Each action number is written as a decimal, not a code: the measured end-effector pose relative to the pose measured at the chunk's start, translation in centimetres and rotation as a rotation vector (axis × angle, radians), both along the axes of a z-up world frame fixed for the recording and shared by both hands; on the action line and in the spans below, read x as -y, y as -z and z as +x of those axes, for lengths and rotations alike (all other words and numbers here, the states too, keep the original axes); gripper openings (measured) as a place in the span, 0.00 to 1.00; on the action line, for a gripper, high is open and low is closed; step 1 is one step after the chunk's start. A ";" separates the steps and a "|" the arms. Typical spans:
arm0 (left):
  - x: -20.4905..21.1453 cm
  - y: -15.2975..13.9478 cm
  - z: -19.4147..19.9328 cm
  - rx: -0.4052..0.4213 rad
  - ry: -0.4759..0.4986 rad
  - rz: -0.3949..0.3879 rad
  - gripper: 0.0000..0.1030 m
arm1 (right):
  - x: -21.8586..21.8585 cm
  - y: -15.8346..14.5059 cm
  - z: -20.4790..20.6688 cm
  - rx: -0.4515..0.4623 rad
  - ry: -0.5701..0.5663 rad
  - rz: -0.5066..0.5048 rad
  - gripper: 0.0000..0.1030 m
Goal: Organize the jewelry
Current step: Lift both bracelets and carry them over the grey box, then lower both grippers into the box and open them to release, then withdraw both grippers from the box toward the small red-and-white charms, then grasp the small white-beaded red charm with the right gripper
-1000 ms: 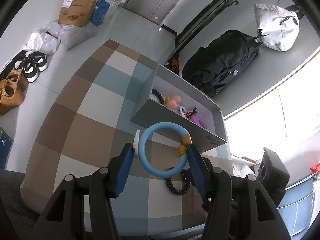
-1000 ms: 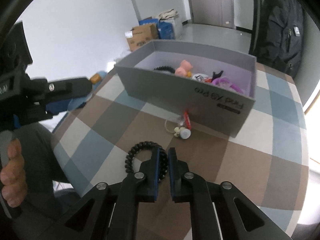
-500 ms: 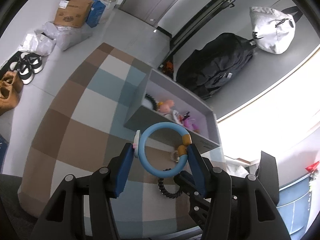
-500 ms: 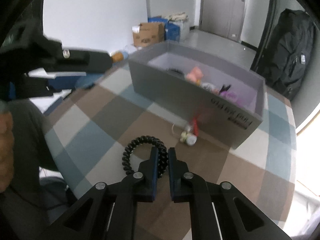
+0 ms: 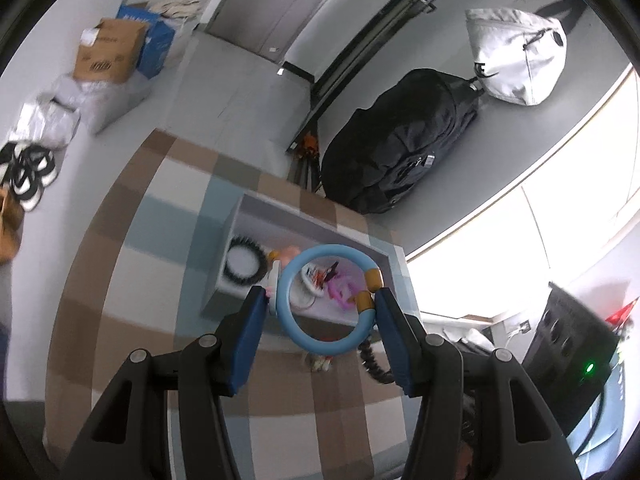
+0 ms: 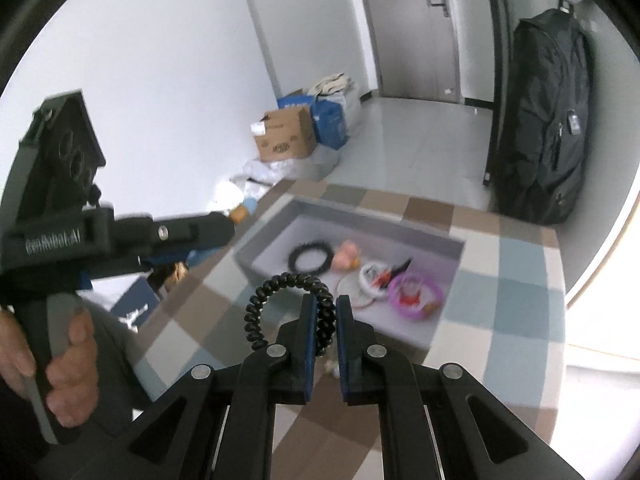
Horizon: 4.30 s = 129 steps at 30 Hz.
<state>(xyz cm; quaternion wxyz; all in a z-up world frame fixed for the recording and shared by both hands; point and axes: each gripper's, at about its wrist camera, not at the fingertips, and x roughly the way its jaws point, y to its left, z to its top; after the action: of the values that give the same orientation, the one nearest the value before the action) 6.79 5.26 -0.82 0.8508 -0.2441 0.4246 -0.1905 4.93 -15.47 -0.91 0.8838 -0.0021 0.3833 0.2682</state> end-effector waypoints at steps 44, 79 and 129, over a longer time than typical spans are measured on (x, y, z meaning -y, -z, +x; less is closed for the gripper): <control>4.3 2.4 5.7 -0.028 0.097 0.157 0.52 | 3.6 1.6 7.9 -0.045 0.077 0.087 0.15; 3.3 0.2 -1.2 0.164 -0.097 0.307 0.78 | 6.8 0.2 2.1 0.053 0.163 0.148 1.00; -1.8 4.4 -2.4 -0.122 -0.160 0.167 0.78 | -1.6 8.3 0.2 -0.109 0.010 -0.130 0.40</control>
<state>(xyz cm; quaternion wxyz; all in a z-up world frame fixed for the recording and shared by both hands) 4.41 7.10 -5.21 0.8532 -0.2168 0.4690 -0.0709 5.15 -13.82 -9.16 0.8610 -0.0427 0.4474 0.2381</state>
